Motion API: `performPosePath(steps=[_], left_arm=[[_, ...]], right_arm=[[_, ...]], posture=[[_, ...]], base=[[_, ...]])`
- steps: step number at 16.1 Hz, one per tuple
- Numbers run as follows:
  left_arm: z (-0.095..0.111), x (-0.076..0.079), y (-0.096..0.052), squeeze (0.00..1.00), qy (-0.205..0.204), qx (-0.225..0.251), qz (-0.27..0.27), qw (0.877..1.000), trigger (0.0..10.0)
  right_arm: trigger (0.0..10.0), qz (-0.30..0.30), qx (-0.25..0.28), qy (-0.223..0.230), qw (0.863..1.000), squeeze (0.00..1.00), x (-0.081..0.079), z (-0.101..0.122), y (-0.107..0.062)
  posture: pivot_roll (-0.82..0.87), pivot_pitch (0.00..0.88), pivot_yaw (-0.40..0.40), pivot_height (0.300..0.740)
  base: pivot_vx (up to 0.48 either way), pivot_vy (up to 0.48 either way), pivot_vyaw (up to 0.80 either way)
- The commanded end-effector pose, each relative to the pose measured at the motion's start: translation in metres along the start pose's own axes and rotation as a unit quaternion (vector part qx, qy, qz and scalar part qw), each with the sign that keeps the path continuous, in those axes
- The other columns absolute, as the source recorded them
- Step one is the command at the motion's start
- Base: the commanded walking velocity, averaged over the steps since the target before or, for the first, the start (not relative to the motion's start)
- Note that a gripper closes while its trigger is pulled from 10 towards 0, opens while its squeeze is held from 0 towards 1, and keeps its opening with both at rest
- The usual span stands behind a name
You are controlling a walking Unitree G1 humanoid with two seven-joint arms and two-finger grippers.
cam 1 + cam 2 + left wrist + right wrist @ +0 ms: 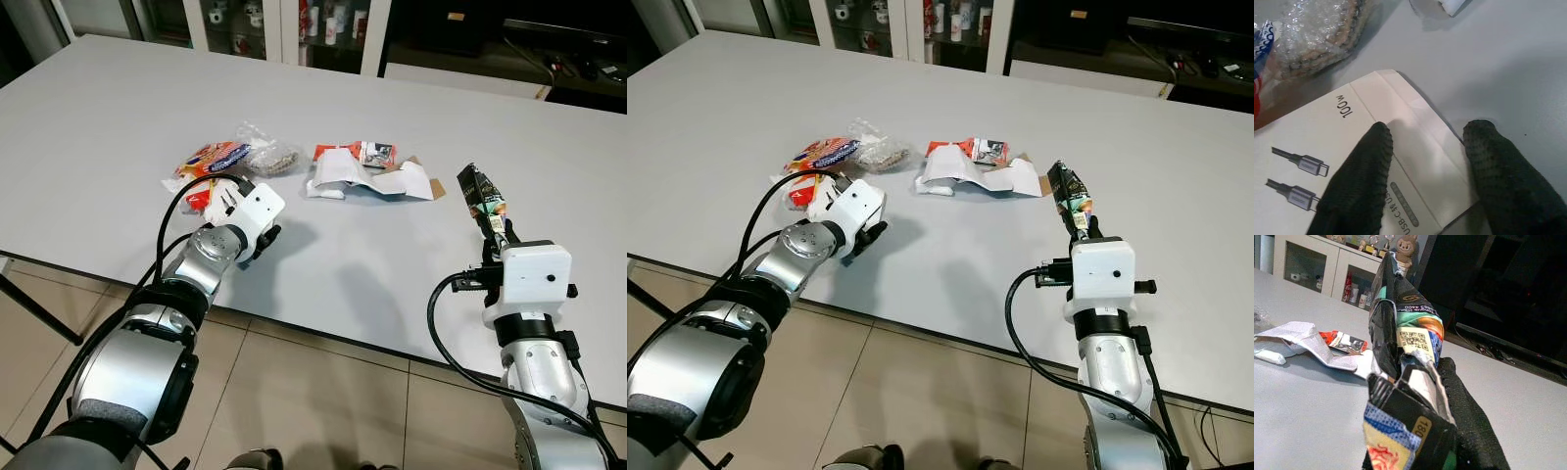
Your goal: Picking trash to rubbish bin
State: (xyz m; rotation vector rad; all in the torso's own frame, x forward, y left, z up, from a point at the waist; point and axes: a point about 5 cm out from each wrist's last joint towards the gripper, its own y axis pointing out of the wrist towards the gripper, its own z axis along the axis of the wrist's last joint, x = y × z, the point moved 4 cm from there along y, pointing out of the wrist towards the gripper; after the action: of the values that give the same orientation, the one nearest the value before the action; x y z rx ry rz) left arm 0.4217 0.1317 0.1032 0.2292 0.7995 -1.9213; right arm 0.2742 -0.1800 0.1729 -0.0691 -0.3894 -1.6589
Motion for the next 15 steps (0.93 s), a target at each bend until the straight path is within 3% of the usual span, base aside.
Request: performPosePath(steps=[1, 6, 7, 8, 11, 15], left_arm=[[-0.065, 0.039, -0.007, 0.00, -0.022, -0.115, -0.067, 0.991, 0.0], [-0.044, 0.025, -0.002, 0.00, -0.048, -0.064, -0.015, 0.997, 0.0], [-0.030, 0.013, -0.001, 0.00, -0.077, -0.020, 0.033, 0.996, 0.0], [-0.027, 0.010, -0.001, 0.00, -0.085, -0.007, 0.048, 0.995, 0.0], [-0.014, -0.006, -0.008, 0.00, -0.122, 0.065, 0.134, 0.981, 0.0], [0.011, -0.020, -0.016, 0.00, -0.127, 0.140, 0.183, 0.965, 0.0]], right_arm=[[10.0, 0.002, -0.001, -0.004, 1.000, 0.00, 0.000, 0.001, 0.000], [10.0, 0.000, -0.001, -0.005, 1.000, 0.00, 0.000, 0.001, 0.000], [10.0, -0.001, 0.000, -0.006, 1.000, 0.00, 0.001, 0.001, 0.000], [10.0, -0.001, 0.000, -0.007, 1.000, 0.00, 0.001, 0.001, 0.000], [10.0, -0.001, 0.002, -0.010, 1.000, 0.00, 0.003, 0.001, 0.002], [10.0, 0.005, 0.005, -0.012, 1.000, 0.00, 0.002, 0.001, 0.006]], posture=[[0.10, 0.150, -0.018, 0.740], [0.10, 0.150, -0.018, 0.740], [0.10, 0.147, -0.016, 0.740], [0.10, 0.146, -0.017, 0.740], [0.11, 0.142, -0.025, 0.740], [0.13, 0.139, -0.033, 0.740]], base=[[0.000, 0.000, 0.00], [0.000, 0.000, 0.00], [0.000, 0.000, 0.00], [0.000, 0.000, 0.00], [0.000, 0.000, 0.00], [0.000, 0.000, 0.00]])
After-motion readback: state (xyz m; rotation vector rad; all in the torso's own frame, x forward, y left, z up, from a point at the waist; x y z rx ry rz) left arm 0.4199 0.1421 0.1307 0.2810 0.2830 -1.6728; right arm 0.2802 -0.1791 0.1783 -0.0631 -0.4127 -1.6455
